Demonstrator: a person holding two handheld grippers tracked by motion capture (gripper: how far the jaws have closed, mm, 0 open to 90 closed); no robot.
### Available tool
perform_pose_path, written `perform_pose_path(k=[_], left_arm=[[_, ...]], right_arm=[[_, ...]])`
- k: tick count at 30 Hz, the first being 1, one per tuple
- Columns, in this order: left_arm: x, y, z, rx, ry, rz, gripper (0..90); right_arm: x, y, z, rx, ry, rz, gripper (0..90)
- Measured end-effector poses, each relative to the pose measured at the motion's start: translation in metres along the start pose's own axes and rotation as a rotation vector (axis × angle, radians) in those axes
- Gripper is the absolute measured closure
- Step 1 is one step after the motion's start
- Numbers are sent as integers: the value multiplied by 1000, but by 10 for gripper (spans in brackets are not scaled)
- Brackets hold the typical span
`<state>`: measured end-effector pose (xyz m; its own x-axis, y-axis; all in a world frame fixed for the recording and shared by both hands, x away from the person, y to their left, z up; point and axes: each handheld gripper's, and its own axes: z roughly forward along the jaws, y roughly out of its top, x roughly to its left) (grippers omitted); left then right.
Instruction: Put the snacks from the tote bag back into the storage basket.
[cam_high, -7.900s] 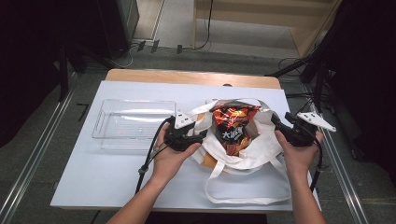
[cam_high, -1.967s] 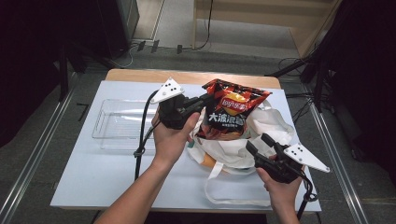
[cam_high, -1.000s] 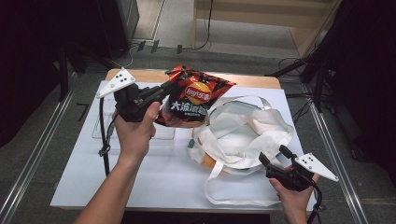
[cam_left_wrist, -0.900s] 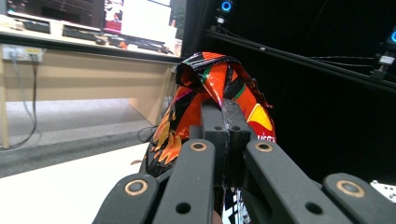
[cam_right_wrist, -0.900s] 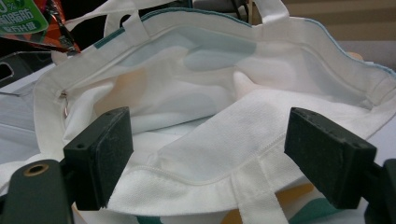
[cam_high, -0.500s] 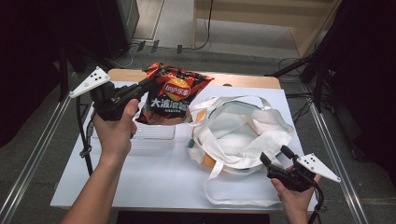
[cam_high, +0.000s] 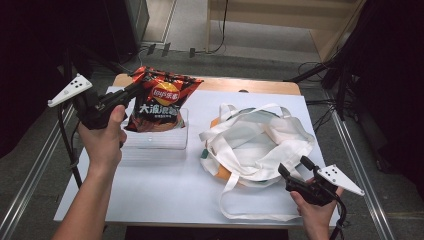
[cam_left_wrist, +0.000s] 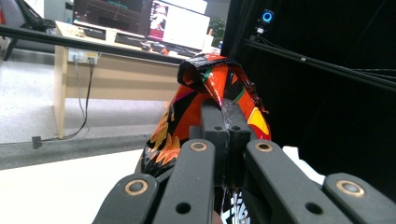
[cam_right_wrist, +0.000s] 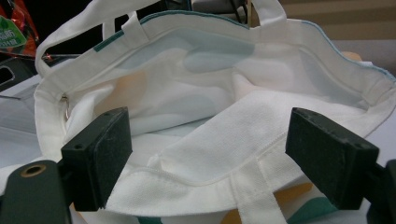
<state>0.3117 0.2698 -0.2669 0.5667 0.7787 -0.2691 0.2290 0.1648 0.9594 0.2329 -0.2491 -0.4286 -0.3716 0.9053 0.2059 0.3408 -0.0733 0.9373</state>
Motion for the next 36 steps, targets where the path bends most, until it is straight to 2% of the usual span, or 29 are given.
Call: perform_pose_path(k=[4,11,14,17,18,21,22,26,31,34,35,36], left_arm=[[12,-7,0,7,9,3,900],[41,-31,8,35,28,-28,900],[55,-43,10,47,31,-69,900],[73,-57,12,65,48,-104,900],[77,-62,13,79,70,-105,900],[90,-70,11,87,98,-133,900],[93,-72,11,104,122,-134,900],[98,-75,9,134,181,-131,900],[101,-73,11,151,187,-128,900],[100,-73,14,155,213,-107,897],[98,-72,15,171,229,-91,861],[97,-73,16,184,235,-80,783]], right_arm=[[1,0,0,3,-1,-2,153],[2,-1,-1,4,-6,-1,153],[1,-1,0,4,-7,1,154],[1,-2,0,5,-8,0,154],[1,-2,0,6,-8,-2,154],[1,-2,1,6,-11,0,155],[1,-2,1,6,-12,-1,155],[0,-2,1,8,-17,4,156],[1,-2,2,16,-17,6,157],[1,-2,2,15,-20,5,157],[1,-2,2,16,-18,9,157],[0,-2,1,14,-22,8,157]])
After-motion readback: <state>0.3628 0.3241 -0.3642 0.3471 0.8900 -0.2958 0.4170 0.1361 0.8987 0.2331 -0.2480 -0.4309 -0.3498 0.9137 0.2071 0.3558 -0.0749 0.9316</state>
